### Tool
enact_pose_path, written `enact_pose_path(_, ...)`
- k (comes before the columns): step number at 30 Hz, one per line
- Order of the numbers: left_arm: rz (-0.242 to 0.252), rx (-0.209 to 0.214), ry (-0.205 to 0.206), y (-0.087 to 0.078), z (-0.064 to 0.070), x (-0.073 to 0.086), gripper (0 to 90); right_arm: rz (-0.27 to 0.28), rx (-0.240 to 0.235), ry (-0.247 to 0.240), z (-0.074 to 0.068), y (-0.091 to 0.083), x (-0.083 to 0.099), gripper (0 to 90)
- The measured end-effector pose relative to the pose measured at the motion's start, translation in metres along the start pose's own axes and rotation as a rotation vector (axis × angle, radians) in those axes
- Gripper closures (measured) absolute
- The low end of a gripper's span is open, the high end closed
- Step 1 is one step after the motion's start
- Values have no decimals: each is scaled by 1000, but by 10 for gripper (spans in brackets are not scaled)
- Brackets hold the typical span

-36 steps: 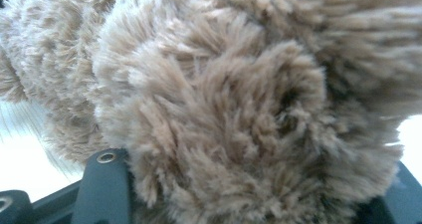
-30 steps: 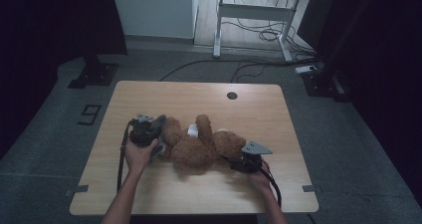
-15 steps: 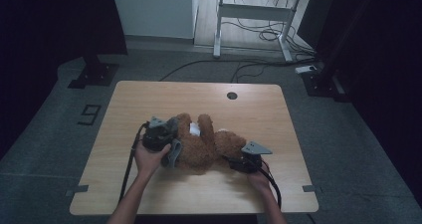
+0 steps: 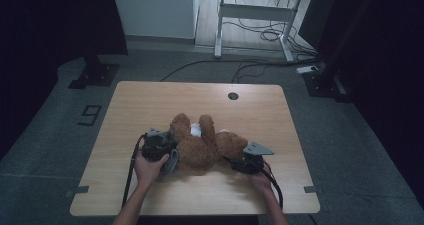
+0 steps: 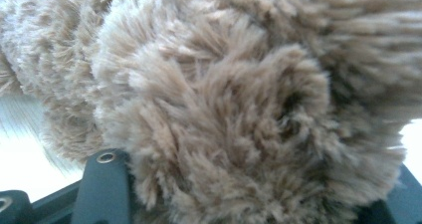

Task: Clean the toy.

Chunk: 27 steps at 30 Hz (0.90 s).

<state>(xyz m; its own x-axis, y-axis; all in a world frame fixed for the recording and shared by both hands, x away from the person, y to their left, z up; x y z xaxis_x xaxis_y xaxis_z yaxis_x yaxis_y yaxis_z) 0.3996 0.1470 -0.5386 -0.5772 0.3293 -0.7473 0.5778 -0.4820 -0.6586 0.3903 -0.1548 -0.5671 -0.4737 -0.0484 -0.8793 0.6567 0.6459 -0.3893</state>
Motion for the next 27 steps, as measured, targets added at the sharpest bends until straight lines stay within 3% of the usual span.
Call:
enact_pose_path(5, 7, 35, -48, -8, -5, 7, 821, 0, -2, 1, 0, 0, 0, 379)
enact_pose_path(6, 12, 121, -66, -4, 2, 5, 821, 0, -2, 2, 0, 0, -1, 379)
enact_pose_path(7, 17, 147, -77, 0, 6, 3, 816, 4, -5, -5, -3, 0, -2, 388)
enact_pose_path(10, 46, 161, -102, 8, 10, -4, 830, 13, -13, -5, -6, 0, -4, 400)
enact_pose_path(13, 76, 178, -121, 13, 6, -11, 835, 38, -22, -14, -7, -2, -8, 405)
enact_pose_path(17, 126, 158, -127, 17, -7, -24, 836, 81, 4, -88, -8, 4, -24, 404)
enact_pose_path(21, 175, 111, -161, 25, -25, -38, 835, 104, 40, -141, -4, 24, -41, 398)
enact_pose_path(23, 168, 100, -180, 30, -30, -36, 835, 104, 50, -143, 1, 35, -40, 394)
enact_pose_path(27, 161, 98, -157, 32, -27, -29, 833, 63, 60, -109, 12, 45, -28, 384)
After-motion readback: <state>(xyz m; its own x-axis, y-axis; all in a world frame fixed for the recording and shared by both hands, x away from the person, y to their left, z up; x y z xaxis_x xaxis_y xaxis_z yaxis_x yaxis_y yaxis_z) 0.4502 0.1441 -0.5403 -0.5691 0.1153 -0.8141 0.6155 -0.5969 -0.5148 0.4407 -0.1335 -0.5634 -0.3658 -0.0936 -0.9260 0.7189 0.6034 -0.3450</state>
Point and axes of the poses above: each handheld gripper's, and its own axes: y roughly forward along the jaws, x roughly out of its underside, z roughly to its right, the point moved 5 cm from there along y, roughly forward along the jaws, and after that the axes turned 13 degrees about y, right-handed, at the moved point
